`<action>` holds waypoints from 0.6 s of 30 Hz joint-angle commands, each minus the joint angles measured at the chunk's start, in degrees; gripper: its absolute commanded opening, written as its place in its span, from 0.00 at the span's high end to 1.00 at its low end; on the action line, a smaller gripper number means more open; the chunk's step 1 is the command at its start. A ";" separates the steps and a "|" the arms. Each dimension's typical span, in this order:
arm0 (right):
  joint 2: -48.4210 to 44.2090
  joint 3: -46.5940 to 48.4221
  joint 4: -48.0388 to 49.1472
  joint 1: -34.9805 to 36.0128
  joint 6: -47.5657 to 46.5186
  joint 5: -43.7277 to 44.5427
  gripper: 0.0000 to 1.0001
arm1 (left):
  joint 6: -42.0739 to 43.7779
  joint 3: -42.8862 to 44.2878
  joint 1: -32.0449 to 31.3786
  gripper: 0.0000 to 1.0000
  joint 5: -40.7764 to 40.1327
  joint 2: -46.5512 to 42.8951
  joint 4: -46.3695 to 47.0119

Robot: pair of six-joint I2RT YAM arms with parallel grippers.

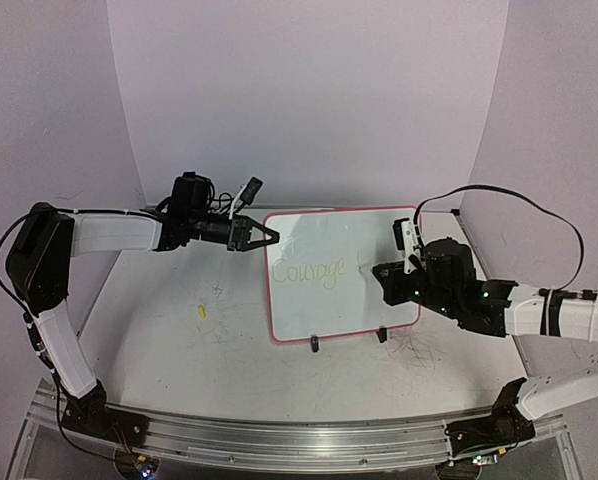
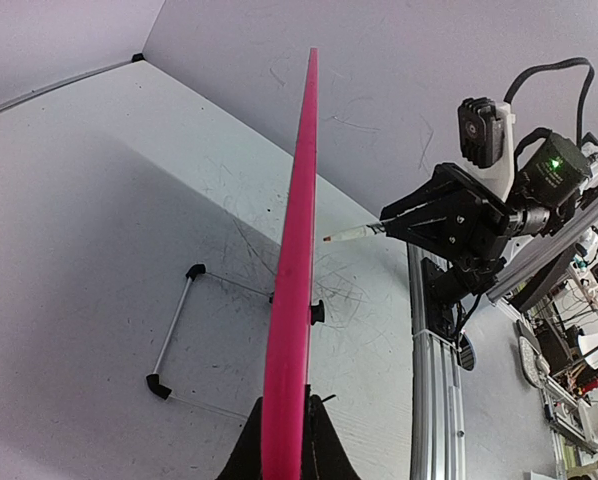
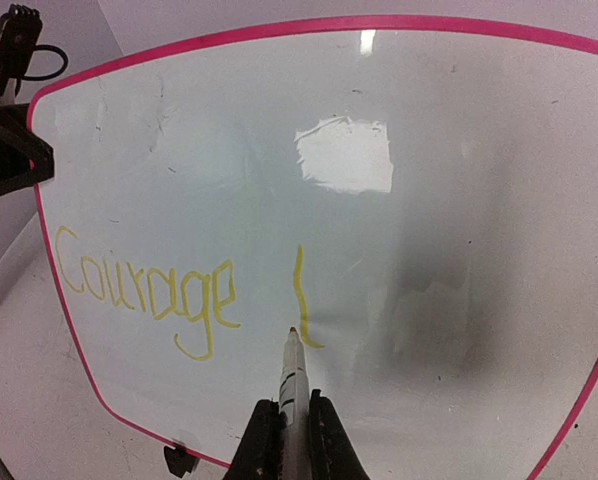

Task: Write a sentence on the whiteboard
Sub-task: Write a sentence at the center of the board.

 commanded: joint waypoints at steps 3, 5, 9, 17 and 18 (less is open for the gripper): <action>2.65 3.61 4.52 -0.12 -0.99 -1.89 1.00 | 4.90 -1.04 -0.39 1.00 -6.71 -1.04 -0.53; 2.62 3.79 4.74 -0.14 -0.96 -1.36 1.00 | 4.91 -0.99 -0.39 1.00 -6.69 -1.14 -0.51; 2.52 3.79 5.05 -0.12 -0.95 -0.37 1.00 | 4.91 -0.94 -0.39 1.00 -6.63 -1.25 -0.53; 3.82 3.96 5.63 -0.13 -0.82 1.43 1.00 | 4.94 -1.05 -0.40 1.00 -6.62 -1.41 -0.50; 3.99 3.93 5.63 -0.10 -0.75 1.78 1.00 | 4.96 -1.05 -0.40 1.00 -6.62 -1.42 -0.50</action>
